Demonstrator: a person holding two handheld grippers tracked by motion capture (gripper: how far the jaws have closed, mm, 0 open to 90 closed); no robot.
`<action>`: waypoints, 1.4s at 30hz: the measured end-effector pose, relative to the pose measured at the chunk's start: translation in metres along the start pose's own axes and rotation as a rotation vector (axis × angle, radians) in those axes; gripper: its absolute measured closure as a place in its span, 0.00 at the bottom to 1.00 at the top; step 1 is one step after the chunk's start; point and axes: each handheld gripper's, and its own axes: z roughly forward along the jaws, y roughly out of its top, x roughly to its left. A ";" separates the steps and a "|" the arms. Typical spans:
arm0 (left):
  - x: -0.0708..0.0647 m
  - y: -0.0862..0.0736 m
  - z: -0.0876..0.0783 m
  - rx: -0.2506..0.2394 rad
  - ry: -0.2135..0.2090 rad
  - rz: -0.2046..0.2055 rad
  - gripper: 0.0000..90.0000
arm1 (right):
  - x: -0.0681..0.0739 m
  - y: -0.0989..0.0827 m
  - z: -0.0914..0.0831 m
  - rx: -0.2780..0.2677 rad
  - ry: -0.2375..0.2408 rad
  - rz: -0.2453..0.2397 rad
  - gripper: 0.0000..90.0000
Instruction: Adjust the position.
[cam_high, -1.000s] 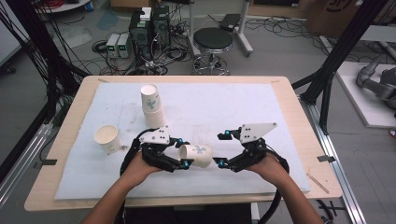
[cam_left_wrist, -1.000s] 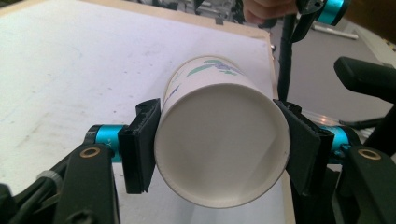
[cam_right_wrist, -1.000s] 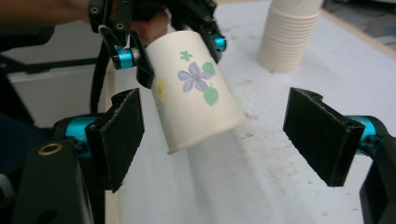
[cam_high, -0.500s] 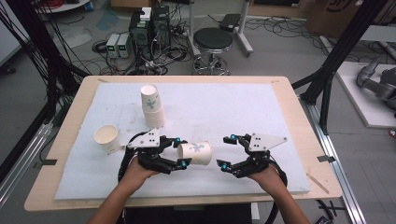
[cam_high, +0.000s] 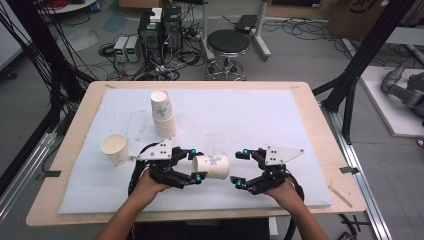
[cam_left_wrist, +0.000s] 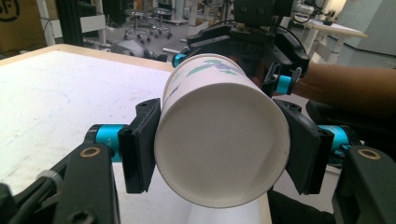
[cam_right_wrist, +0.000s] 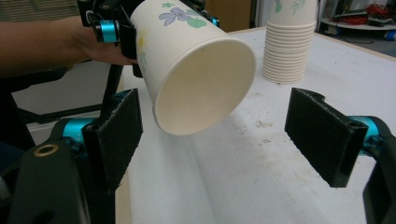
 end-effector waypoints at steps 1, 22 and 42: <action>0.000 0.000 0.000 0.001 -0.002 0.000 0.40 | 0.000 0.000 0.001 0.002 0.005 -0.004 0.22; -0.004 0.002 0.010 -0.015 -0.100 0.012 0.40 | 0.004 0.001 0.011 0.002 0.099 -0.009 0.22; -0.004 -0.002 0.009 -0.026 -0.104 0.008 0.40 | 0.000 -0.002 0.011 -0.023 0.163 0.009 0.32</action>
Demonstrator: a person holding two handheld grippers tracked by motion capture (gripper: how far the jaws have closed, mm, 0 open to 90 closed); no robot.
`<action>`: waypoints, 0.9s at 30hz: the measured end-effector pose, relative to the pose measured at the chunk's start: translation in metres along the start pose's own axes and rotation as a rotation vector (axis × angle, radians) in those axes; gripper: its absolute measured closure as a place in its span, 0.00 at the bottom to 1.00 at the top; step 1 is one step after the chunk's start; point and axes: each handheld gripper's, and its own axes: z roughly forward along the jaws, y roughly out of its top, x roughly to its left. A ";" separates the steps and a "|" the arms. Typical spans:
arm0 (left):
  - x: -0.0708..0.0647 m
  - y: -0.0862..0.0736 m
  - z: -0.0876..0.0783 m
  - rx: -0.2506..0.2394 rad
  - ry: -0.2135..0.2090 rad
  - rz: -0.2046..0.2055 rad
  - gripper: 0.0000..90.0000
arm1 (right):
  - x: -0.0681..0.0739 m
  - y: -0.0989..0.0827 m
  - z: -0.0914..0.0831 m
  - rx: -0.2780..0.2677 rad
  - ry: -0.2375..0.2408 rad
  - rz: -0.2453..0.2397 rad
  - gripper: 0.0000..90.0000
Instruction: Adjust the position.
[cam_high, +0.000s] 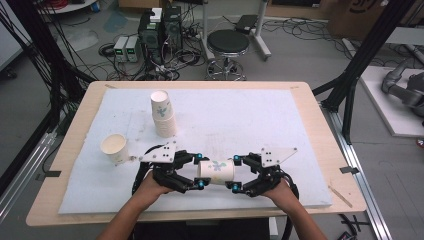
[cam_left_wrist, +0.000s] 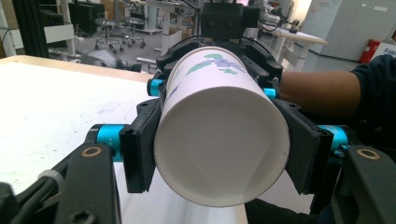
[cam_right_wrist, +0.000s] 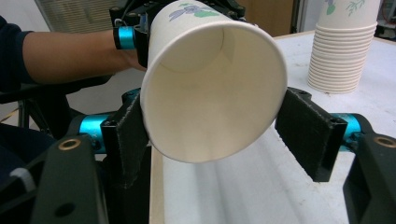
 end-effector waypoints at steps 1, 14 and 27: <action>-0.001 0.000 0.000 0.009 0.004 -0.001 0.39 | 0.000 0.000 0.000 0.006 0.003 0.003 0.32; 0.000 0.011 -0.005 0.172 0.111 -0.003 0.16 | -0.004 0.016 -0.009 0.153 -0.064 -0.023 0.32; 0.002 0.023 -0.001 0.293 0.167 0.039 0.16 | -0.008 0.042 -0.005 0.364 -0.095 -0.073 0.32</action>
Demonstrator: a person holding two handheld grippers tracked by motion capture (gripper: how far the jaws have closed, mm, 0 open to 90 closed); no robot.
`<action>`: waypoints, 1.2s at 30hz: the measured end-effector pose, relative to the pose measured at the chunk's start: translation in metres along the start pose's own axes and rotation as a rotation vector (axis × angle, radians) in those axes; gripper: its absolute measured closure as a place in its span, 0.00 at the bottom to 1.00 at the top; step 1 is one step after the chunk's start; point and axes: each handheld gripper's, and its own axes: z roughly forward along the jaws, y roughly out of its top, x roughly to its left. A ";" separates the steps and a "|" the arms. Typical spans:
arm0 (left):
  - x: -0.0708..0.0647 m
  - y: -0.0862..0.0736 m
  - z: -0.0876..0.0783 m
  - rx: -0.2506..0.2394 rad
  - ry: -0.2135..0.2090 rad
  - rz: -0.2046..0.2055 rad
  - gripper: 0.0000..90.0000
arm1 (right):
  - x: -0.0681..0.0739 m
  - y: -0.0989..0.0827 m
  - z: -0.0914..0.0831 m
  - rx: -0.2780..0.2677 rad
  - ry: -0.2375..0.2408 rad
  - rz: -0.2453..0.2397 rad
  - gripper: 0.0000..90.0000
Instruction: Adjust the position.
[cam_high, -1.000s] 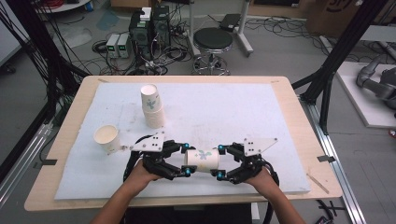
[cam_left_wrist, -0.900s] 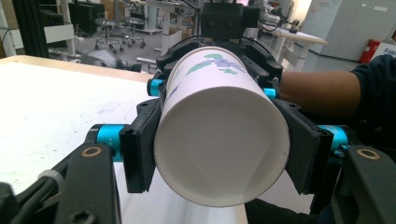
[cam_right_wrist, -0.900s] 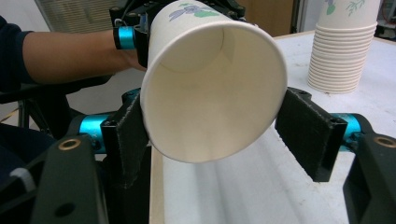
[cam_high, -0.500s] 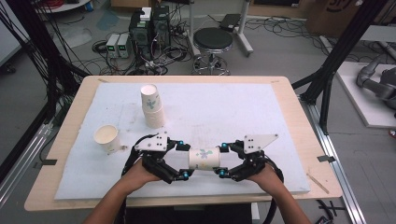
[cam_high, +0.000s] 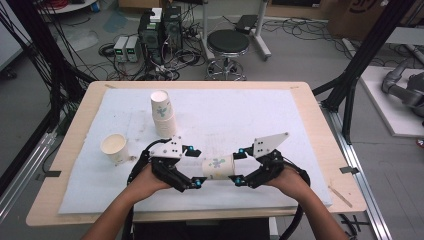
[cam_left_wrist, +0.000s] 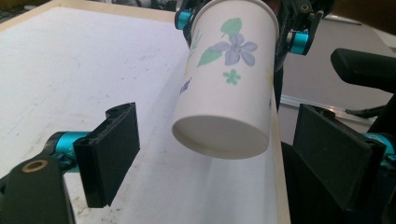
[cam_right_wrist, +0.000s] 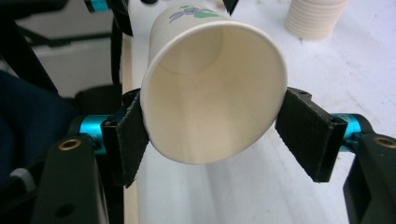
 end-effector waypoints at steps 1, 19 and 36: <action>0.000 0.001 0.000 0.006 0.000 0.003 0.16 | 0.000 0.002 0.000 0.016 -0.001 -0.003 0.32; -0.003 0.012 0.018 0.175 0.015 0.084 0.17 | 0.002 0.029 0.007 0.189 -0.014 -0.090 0.32; -0.004 0.015 0.032 0.255 -0.005 0.121 0.18 | 0.006 0.052 0.021 0.349 -0.012 -0.163 0.32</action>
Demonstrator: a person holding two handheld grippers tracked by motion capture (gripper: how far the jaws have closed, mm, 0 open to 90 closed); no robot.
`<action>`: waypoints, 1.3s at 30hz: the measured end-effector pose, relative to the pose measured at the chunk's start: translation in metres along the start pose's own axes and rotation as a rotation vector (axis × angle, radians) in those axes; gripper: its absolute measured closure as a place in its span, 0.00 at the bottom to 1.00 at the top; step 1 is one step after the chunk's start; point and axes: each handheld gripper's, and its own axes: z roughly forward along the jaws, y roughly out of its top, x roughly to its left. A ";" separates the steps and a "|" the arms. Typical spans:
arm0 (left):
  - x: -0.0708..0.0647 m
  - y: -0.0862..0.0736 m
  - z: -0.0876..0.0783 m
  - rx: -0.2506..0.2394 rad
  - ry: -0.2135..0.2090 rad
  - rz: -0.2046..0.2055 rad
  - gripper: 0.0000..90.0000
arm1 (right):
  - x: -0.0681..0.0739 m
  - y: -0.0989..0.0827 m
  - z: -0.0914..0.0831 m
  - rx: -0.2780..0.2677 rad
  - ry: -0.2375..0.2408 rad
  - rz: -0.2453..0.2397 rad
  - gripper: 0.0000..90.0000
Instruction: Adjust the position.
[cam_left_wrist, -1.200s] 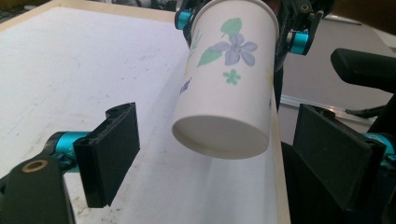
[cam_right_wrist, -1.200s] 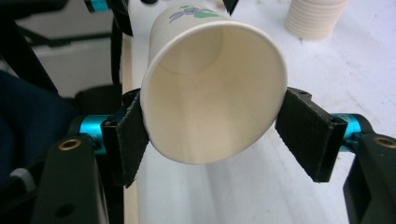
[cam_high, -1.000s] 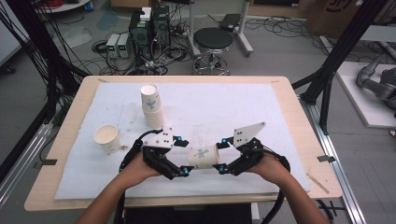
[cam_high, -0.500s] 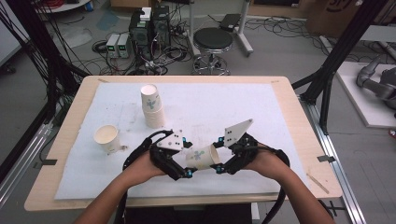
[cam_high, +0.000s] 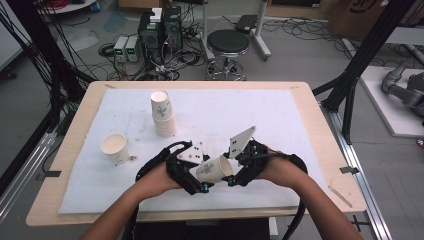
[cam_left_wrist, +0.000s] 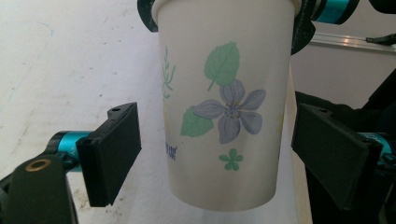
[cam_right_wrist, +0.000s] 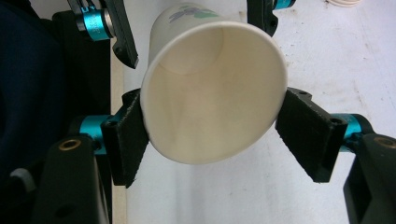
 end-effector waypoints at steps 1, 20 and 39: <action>0.000 0.000 0.001 0.002 0.000 -0.002 0.18 | 0.000 0.001 0.000 0.002 0.003 -0.005 0.32; 0.000 0.001 0.010 0.062 -0.019 0.008 0.22 | 0.002 0.010 0.007 0.052 0.008 -0.039 0.32; -0.001 0.004 0.015 0.074 -0.056 0.008 0.36 | 0.004 0.013 0.013 0.090 0.018 -0.048 0.32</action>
